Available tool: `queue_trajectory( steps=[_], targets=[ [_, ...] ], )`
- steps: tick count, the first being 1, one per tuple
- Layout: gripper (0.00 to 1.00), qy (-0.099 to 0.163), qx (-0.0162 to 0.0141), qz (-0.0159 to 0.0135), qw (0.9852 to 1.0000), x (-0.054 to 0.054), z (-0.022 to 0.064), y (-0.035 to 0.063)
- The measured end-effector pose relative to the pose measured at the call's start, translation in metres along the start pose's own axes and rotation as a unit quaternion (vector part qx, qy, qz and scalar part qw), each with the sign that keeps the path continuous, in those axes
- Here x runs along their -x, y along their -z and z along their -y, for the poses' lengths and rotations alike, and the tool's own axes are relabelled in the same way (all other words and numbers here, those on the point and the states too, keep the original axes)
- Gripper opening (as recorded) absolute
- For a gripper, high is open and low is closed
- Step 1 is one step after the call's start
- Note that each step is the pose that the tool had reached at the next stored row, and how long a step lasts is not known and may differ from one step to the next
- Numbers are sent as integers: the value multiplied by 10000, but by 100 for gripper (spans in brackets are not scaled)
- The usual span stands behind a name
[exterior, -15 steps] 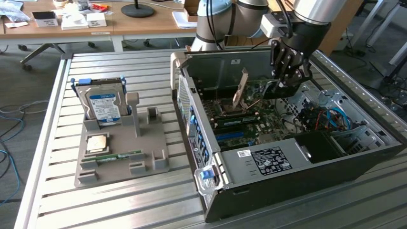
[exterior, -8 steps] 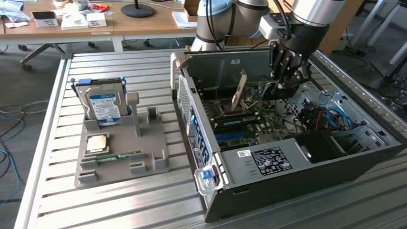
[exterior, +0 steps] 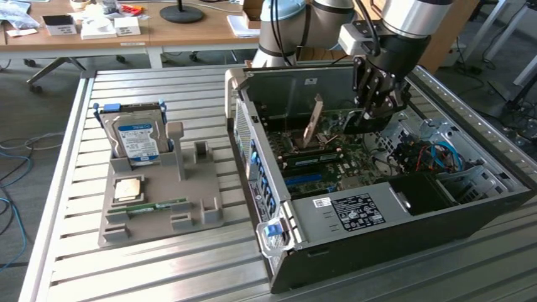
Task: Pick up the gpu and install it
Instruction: 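Insert the gpu into the slot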
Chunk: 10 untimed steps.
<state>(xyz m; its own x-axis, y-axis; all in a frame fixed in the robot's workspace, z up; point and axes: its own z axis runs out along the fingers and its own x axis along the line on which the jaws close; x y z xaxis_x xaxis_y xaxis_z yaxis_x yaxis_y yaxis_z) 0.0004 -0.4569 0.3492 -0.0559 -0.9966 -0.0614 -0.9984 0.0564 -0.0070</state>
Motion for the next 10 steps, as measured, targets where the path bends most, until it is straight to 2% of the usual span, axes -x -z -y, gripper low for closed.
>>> queue_trajectory(
  steps=[10],
  targets=[
    [27, 100, 6, 2, 9999, -11, -10, -39]
  ],
)
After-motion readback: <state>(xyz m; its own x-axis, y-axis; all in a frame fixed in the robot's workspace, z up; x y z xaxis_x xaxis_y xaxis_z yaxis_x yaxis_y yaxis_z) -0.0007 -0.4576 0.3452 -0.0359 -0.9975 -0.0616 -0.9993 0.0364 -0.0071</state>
